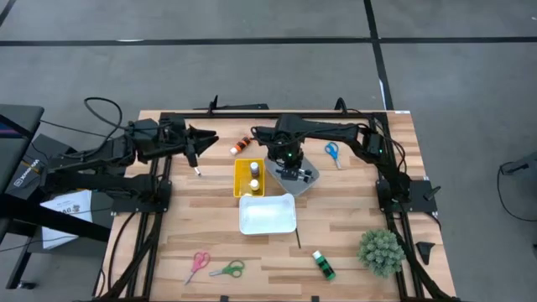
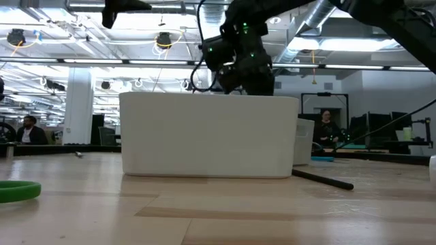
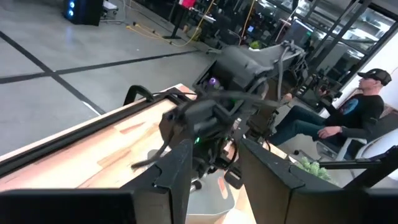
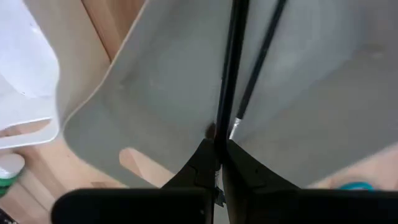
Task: Pick & Place Paint Supplies
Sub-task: Put the eye groomer brush into the gray bin
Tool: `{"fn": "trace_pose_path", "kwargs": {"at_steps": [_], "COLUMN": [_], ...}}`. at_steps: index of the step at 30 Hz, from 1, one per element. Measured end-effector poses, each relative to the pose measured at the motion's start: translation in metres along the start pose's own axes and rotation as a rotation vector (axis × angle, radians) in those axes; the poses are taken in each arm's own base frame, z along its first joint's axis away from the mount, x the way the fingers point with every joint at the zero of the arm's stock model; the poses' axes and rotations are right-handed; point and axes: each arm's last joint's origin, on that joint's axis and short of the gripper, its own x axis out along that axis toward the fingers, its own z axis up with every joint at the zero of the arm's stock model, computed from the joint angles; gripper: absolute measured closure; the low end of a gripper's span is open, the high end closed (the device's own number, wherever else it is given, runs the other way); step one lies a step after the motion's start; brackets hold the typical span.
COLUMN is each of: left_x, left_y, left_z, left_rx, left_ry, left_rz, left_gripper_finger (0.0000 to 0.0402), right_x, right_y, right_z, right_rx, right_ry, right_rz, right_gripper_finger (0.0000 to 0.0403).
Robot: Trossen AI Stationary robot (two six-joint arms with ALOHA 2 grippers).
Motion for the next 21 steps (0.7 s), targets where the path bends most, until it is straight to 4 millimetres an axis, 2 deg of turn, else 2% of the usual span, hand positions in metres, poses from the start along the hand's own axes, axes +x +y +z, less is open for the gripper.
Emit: {"fn": "trace_pose_path", "kwargs": {"at_steps": [21], "left_x": [0.006], "left_y": [0.000], "left_z": [-0.002], "left_rx": [0.003], "left_ry": [0.017], "left_rz": [0.010], "left_gripper_finger": [0.0275], "right_x": [0.037], "right_y": [-0.011], "right_z": [0.003], "right_rx": [0.033], "right_ry": [-0.001], "right_rz": [0.043], "right_gripper_finger": [0.0398]}}
